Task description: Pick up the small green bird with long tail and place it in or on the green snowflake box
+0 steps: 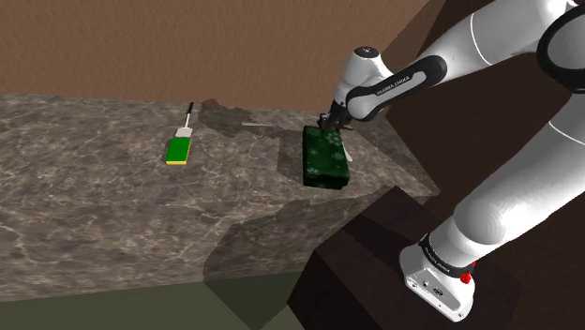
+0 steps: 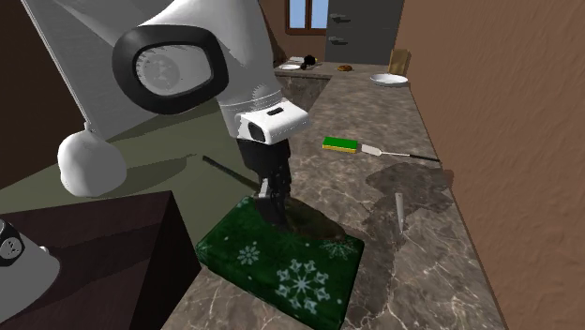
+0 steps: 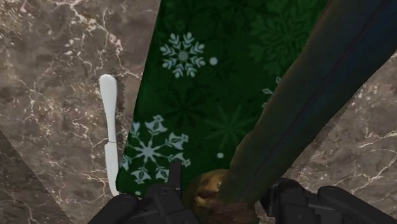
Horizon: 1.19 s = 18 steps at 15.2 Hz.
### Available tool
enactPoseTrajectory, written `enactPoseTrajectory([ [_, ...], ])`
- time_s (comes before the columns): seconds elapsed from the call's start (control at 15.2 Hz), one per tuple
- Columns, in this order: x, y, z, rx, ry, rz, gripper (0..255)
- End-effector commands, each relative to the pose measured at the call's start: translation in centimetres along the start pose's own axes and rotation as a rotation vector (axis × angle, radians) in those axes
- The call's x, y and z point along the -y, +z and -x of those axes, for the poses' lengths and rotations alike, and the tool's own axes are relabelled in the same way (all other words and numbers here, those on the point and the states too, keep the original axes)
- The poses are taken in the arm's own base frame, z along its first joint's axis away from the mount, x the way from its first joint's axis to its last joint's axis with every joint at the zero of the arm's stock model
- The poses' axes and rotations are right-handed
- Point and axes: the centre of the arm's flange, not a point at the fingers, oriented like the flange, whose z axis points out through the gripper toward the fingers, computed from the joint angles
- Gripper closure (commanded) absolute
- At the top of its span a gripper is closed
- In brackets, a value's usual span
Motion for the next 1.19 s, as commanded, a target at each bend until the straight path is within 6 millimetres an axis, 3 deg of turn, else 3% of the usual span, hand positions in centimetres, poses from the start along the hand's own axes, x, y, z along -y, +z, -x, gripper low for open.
enactPoseTrajectory([
  [0.0, -0.6, 0.8, 0.4, -0.001, -0.001, -0.001, 255],
  [0.73, 0.0, 6.5, 1.7, -0.001, -0.001, -0.001, 255],
  [1.12, 0.0, 6.5, 1.7, -0.001, -0.001, -0.001, 255],
])
